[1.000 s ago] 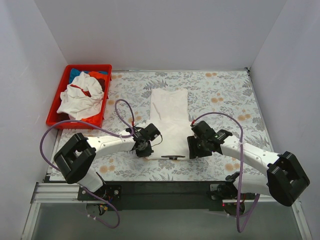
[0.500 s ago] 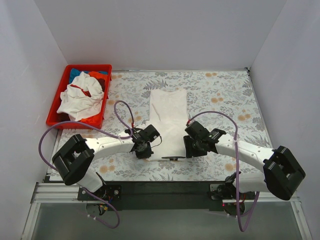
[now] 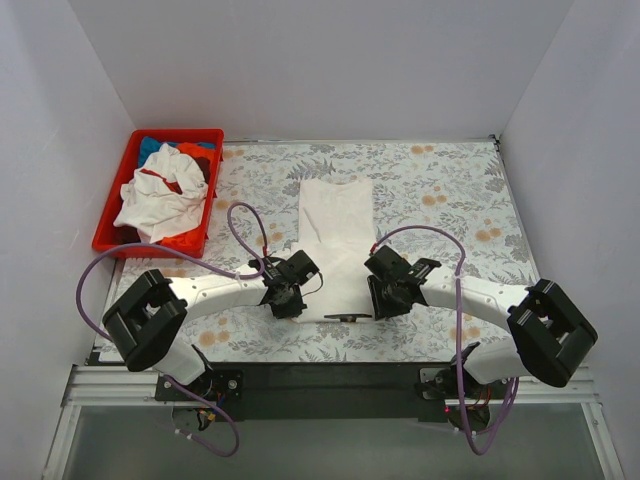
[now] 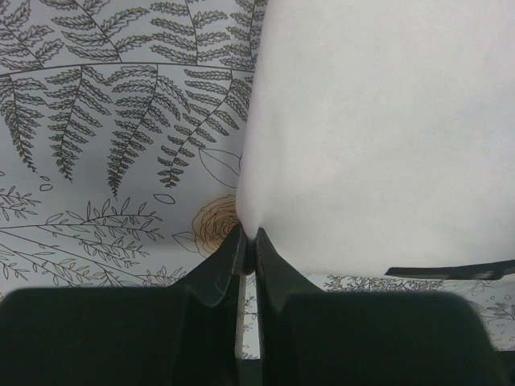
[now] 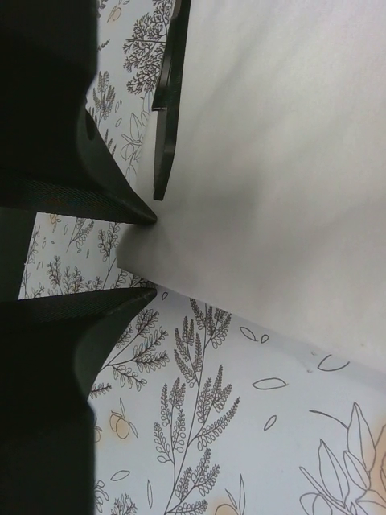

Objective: Fold and stack the t-shirts
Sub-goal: Fold the tshirt

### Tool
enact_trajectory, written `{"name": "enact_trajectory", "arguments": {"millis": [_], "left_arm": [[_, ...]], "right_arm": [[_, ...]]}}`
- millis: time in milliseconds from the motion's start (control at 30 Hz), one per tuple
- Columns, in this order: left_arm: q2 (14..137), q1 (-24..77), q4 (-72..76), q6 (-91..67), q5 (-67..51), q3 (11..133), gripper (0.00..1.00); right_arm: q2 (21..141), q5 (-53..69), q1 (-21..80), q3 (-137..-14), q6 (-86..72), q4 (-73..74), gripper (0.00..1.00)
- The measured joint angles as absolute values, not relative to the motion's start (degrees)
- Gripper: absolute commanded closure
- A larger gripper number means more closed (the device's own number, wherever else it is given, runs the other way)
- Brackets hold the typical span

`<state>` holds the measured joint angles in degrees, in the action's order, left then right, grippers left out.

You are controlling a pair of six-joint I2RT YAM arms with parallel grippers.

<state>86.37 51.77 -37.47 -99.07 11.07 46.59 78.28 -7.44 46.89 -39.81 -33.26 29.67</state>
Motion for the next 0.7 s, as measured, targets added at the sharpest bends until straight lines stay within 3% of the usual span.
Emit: {"name": "enact_trajectory", "arguments": {"millis": [300, 467, 567, 700], "left_arm": [[86.3, 51.8, -37.5, -99.1, 11.1, 46.5, 1.00], [86.3, 51.9, -37.5, -99.1, 11.1, 46.5, 1.00], [86.0, 51.9, -37.4, -99.2, 11.0, 46.2, 1.00], [85.3, 51.9, -37.0, -99.5, 10.7, 45.4, 1.00]], "right_arm": [[79.1, -7.3, 47.4, -39.6, -33.2, 28.7, 0.68], [79.2, -5.9, 47.5, -39.3, -33.4, 27.4, 0.90], [78.8, -5.6, 47.6, -38.7, -33.5, 26.7, 0.98], [77.6, -5.6, 47.7, -37.7, -33.5, 25.7, 0.99]]}}
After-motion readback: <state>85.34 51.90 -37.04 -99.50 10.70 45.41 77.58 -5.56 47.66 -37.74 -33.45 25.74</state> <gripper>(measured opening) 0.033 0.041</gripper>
